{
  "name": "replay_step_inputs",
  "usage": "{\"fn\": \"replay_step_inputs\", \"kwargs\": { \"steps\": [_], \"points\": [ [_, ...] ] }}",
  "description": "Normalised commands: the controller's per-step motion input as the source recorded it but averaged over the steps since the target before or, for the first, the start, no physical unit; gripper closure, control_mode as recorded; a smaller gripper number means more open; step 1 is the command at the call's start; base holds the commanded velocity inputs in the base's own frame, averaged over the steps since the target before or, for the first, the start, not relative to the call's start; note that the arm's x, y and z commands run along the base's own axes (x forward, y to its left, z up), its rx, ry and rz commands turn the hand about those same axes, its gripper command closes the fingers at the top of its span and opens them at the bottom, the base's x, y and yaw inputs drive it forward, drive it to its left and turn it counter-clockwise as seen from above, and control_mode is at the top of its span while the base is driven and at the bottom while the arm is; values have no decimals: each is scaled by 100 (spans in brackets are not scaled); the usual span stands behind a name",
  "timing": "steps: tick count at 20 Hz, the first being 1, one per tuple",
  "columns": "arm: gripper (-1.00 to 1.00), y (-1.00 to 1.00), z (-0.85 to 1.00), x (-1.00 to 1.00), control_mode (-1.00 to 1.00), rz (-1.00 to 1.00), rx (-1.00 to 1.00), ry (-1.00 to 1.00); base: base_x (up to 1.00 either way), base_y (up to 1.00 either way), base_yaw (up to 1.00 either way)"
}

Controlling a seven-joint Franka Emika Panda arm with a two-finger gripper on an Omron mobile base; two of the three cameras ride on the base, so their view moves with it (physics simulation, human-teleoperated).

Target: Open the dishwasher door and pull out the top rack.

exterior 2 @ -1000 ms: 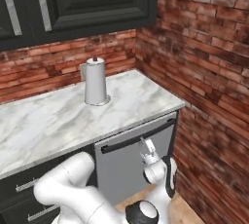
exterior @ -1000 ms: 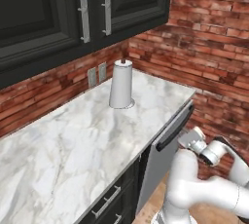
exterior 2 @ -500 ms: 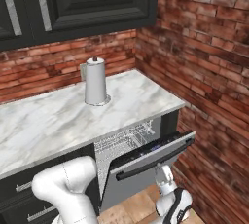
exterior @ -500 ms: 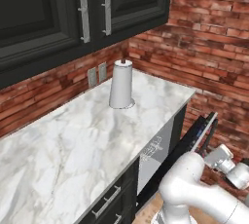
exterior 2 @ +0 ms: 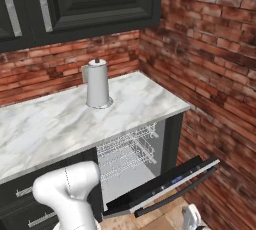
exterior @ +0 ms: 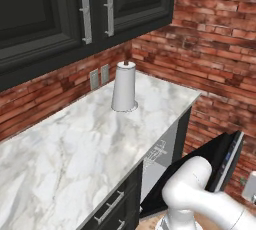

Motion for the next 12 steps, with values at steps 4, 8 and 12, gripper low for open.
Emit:
{"fn": "replay_step_inputs", "kwargs": {
  "steps": [4, 8, 12],
  "points": [
    [100, -99, -100, -28, -100, 0, -31, 46, 0, 0, 0],
    [-100, -45, 16, -28, -100, 0, -21, 47, 0, 0, 0],
    [-100, -1, 99, -28, -100, 0, -20, 40, 0, 0, 0]
  ]
}}
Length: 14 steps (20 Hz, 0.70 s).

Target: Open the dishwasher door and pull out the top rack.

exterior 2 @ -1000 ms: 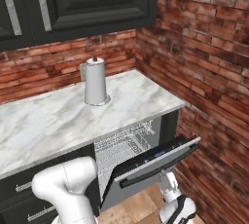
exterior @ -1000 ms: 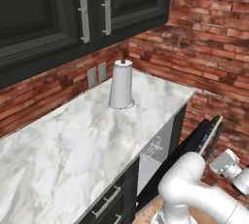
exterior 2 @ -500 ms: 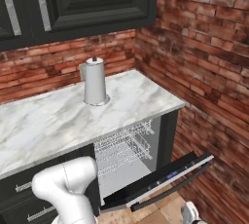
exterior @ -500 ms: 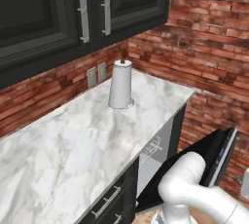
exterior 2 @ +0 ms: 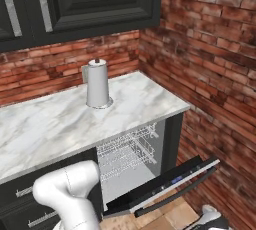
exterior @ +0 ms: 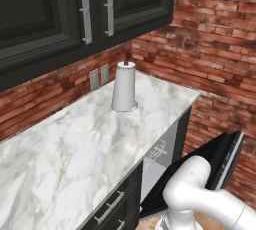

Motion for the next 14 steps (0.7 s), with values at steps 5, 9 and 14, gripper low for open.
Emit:
{"fn": "replay_step_inputs", "kwargs": {
  "steps": [5, 9, 14],
  "points": [
    [-100, 40, 100, 0, -100, 0, -27, 40, 0, 0, 0],
    [-100, 90, 100, 17, -100, 0, -35, 37, 0, 0, 0],
    [-100, 75, 100, 1, -100, 0, -22, 22, 0, 0, 0]
  ]
}}
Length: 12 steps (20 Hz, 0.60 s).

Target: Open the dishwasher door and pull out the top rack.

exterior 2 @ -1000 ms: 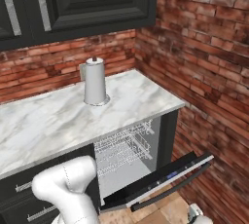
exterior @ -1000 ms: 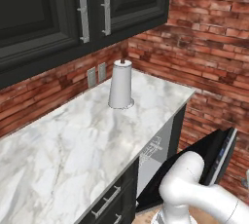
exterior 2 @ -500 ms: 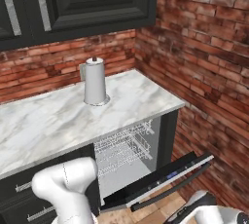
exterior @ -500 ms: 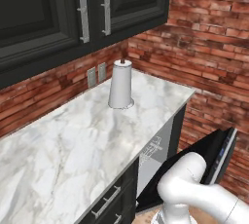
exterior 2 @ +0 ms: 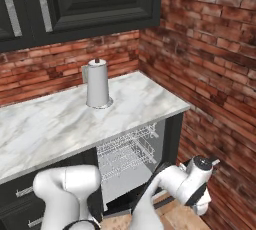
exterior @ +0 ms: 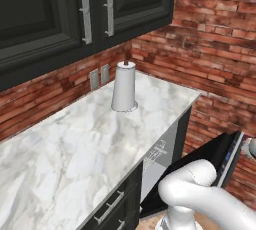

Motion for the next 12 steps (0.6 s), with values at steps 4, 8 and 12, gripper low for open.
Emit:
{"fn": "replay_step_inputs", "kwargs": {
  "steps": [4, 8, 12],
  "points": [
    [-100, 50, 100, 0, -100, 0, -3, 13, 0, 0, 0],
    [-100, 30, 95, 3, -100, 0, 1, 19, 0, 0, 0],
    [-100, 22, 49, 5, -100, 0, 4, 14, 0, 0, 0]
  ]
}}
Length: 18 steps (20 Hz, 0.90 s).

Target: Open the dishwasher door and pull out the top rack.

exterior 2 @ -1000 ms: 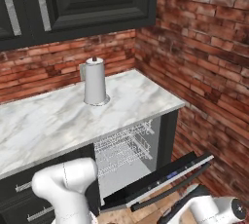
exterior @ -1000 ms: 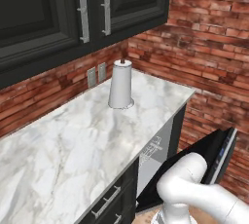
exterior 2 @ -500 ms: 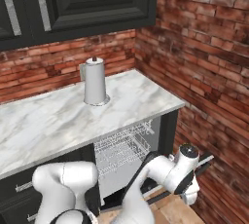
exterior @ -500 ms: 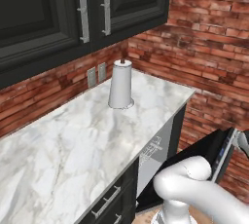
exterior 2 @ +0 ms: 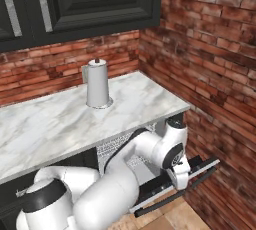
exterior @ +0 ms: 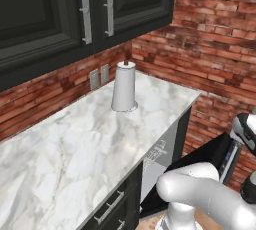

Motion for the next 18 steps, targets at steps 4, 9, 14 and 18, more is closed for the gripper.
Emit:
{"fn": "replay_step_inputs", "kwargs": {
  "steps": [4, 9, 14, 18],
  "points": [
    [-100, 30, -13, -5, -100, 0, 14, 11, 0, 0, 0],
    [-100, 64, 1, 0, -100, -29, 11, 0, 0, 0, 0],
    [-100, 62, 0, 36, -100, -32, 0, 0, 0, 0, 0],
    [-100, 43, -8, 34, -100, -21, 0, 3, 0, 0, 0]
  ]
}}
